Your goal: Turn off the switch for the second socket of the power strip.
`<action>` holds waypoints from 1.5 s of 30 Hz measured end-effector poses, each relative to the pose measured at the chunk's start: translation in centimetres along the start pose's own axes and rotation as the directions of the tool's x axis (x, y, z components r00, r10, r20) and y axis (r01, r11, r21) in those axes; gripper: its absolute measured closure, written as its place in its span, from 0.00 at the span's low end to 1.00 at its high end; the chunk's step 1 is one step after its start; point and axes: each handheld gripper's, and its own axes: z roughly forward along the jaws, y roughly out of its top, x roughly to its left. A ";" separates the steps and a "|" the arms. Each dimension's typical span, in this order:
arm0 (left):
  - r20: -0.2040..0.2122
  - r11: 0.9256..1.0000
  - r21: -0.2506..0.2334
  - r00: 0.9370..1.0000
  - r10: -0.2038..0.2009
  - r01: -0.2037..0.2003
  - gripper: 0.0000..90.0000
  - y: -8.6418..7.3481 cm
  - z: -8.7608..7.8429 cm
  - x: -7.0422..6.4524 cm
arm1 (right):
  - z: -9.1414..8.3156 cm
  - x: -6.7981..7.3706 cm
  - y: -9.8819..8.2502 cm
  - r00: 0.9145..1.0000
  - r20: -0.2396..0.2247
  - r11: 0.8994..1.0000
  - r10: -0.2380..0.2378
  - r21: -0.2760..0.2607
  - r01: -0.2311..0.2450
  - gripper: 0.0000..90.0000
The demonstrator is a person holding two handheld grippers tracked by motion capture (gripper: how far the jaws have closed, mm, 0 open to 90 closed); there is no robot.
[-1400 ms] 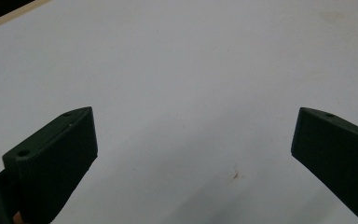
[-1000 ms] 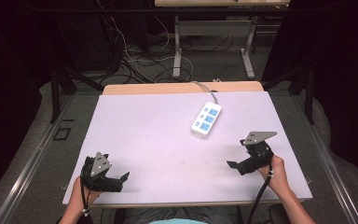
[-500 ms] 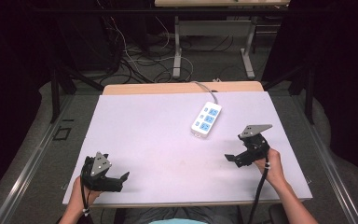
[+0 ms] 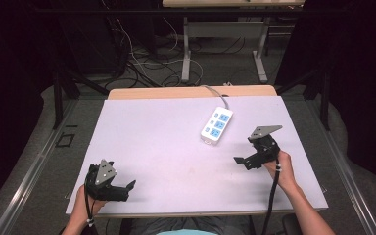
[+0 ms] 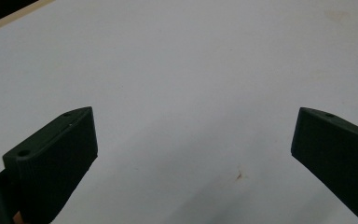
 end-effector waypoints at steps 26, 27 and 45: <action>0.006 1.000 0.002 1.000 -0.004 0.004 0.00 0.0 0.0 0.0 | 2.5 -1.9 1.9 1.000 0.004 1.000 0.011 0.007 -0.011 0.02; 0.006 1.000 0.003 1.000 -0.004 0.004 0.00 0.0 0.0 0.0 | 2.7 -2.1 2.1 1.000 0.001 1.000 0.012 0.004 -0.012 0.02; 0.009 1.000 0.011 1.000 0.000 -0.001 0.00 0.0 0.1 0.0 | 4.5 -4.0 3.4 0.999 0.009 0.999 0.039 0.026 -0.040 0.02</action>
